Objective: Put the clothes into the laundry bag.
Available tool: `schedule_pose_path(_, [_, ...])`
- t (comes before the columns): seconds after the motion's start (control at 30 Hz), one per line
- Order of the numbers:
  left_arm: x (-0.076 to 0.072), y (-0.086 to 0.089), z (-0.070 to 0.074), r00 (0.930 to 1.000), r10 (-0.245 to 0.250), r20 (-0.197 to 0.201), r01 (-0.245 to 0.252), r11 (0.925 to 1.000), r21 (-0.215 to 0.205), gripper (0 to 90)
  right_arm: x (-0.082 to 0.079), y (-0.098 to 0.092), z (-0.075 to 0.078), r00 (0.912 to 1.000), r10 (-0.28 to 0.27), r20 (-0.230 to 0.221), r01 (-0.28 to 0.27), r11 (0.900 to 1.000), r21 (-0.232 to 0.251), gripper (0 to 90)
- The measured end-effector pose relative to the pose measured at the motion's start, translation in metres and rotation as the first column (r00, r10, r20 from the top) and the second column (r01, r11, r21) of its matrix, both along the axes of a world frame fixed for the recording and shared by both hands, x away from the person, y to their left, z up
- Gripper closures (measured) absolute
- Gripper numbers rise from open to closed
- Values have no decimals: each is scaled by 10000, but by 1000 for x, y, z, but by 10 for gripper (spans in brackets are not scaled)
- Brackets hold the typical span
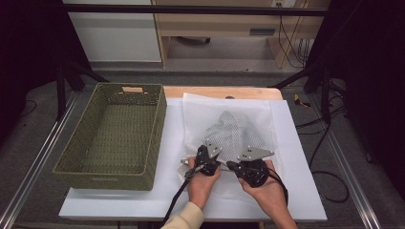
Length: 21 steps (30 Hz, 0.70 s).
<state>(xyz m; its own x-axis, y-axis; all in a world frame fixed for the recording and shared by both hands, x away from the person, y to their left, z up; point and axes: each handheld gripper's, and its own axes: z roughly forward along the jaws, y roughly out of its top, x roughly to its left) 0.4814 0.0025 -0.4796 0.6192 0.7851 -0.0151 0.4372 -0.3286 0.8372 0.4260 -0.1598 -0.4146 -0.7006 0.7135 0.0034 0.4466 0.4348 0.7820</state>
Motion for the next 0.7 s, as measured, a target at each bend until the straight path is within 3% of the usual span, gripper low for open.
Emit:
schedule_pose_path(0.53, [3, -3, -1, 9997, 239, 17, -239, 9997, -16, 900, 0, -1, 0, 10000, -3, 6, 3, 10000, 1, 900])
schedule_pose_path(0.7, [-1, -1, 1, 10000, 52, 14, -52, 9998, 188, 900, 0, -2, 0, 10000, -27, -1, 27, 10000, 6, 900])
